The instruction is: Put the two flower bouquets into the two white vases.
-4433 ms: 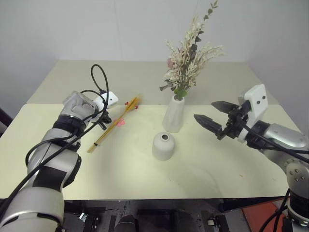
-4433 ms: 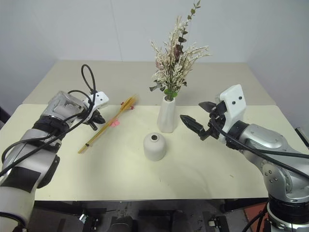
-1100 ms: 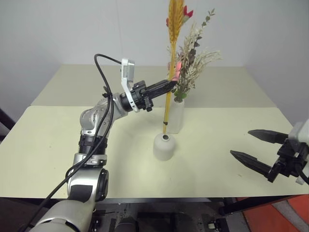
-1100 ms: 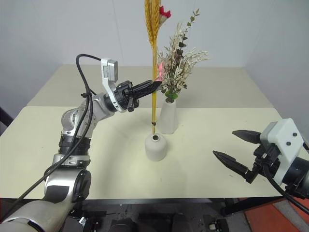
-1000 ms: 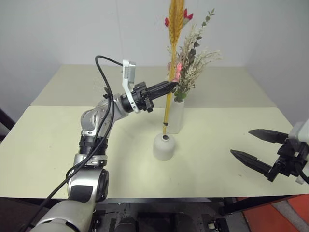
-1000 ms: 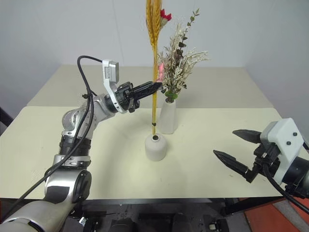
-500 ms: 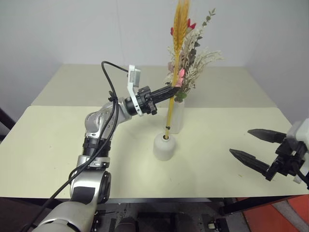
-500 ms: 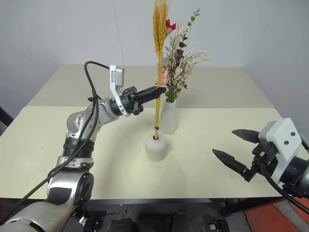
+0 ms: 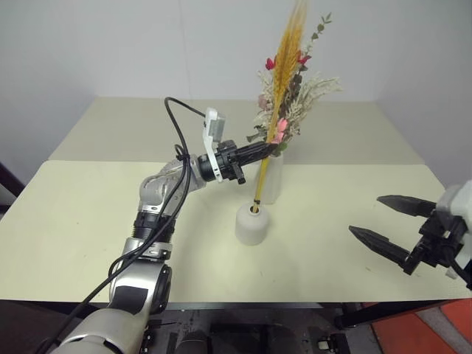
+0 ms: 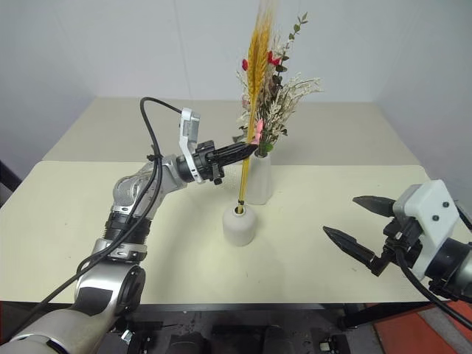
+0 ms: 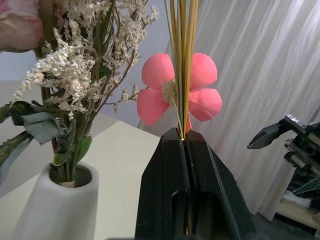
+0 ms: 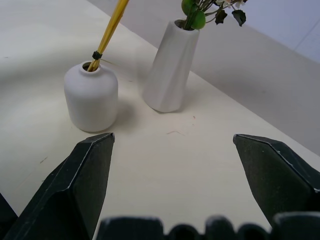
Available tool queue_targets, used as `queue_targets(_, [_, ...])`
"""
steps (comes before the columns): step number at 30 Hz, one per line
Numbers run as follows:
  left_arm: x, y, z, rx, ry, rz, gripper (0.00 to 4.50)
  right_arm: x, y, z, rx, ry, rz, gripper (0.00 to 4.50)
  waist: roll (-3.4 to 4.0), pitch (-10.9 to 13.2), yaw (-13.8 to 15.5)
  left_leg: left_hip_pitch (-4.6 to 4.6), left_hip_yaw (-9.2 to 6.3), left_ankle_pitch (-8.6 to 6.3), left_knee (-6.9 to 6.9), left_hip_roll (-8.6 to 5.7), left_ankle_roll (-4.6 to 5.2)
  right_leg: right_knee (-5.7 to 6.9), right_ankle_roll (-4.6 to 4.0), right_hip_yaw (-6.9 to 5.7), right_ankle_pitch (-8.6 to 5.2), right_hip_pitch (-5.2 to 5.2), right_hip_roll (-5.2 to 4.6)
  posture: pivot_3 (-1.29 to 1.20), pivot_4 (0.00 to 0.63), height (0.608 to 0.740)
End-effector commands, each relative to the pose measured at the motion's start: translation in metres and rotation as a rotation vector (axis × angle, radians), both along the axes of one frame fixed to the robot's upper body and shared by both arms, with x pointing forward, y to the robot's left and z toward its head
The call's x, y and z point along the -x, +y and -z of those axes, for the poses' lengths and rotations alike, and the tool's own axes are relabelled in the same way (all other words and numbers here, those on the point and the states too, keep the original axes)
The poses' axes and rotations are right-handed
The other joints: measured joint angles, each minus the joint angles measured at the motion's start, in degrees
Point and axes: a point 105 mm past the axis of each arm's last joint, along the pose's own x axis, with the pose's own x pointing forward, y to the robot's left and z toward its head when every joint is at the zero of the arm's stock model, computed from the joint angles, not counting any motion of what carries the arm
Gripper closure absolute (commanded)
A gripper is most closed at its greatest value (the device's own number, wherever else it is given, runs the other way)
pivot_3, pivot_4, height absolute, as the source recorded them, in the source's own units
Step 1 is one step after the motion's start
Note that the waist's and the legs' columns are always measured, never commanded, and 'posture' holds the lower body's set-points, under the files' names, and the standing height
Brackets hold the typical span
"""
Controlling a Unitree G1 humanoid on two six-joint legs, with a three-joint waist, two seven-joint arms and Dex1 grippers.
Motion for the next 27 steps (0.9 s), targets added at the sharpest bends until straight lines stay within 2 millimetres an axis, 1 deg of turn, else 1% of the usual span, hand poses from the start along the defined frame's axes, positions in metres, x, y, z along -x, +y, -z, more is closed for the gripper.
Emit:
queue_targets(1, [0.007,-0.002,-0.011,0.029,-0.074,0.025,4.47,-0.001,0.002,-0.008,0.01,-0.061,-0.001,0.0,0.0,0.0,0.1,0.0,0.0,0.0,0.0,0.0,0.0,-0.01,0.0,0.0,0.0,0.0,0.0,0.0,0.15,0.74])
queue_targets(6, [0.017,0.0,-0.014,0.048,-0.119,0.066,4.47,0.0,0.003,-0.007,0.004,-0.057,-0.006,0.0,0.0,0.0,0.1,0.0,0.0,-0.03,0.0,0.01,0.06,-0.04,0.01,-0.01,-0.01,-0.03,0.0,0.0,0.15,0.74])
queue_targets(14, [0.02,0.0,-0.015,0.038,-0.147,0.063,4.47,-0.002,0.003,-0.007,0.003,-0.058,-0.01,0.0,0.0,0.0,0.4,-0.01,0.0,-0.04,0.0,0.0,0.06,-0.06,0.01,-0.01,-0.01,-0.02,0.0,0.0,0.15,0.74])
queue_targets(21, [0.025,0.0,-0.009,0.031,-0.15,0.072,4.47,-0.002,0.002,-0.007,0.0,-0.06,-0.014,0.0,0.0,0.0,0.5,-0.01,0.0,-0.05,0.0,0.0,0.08,-0.07,0.01,-0.02,-0.01,-0.02,0.0,0.0,0.15,0.74])
queue_targets(27, [0.021,0.001,-0.002,0.022,-0.115,0.057,4.47,-0.004,0.003,-0.006,0.003,-0.061,-0.014,0.0,0.0,0.0,0.5,-0.01,0.0,-0.05,0.0,0.0,0.08,-0.08,0.02,-0.02,-0.01,-0.02,0.0,0.0,0.15,0.74])
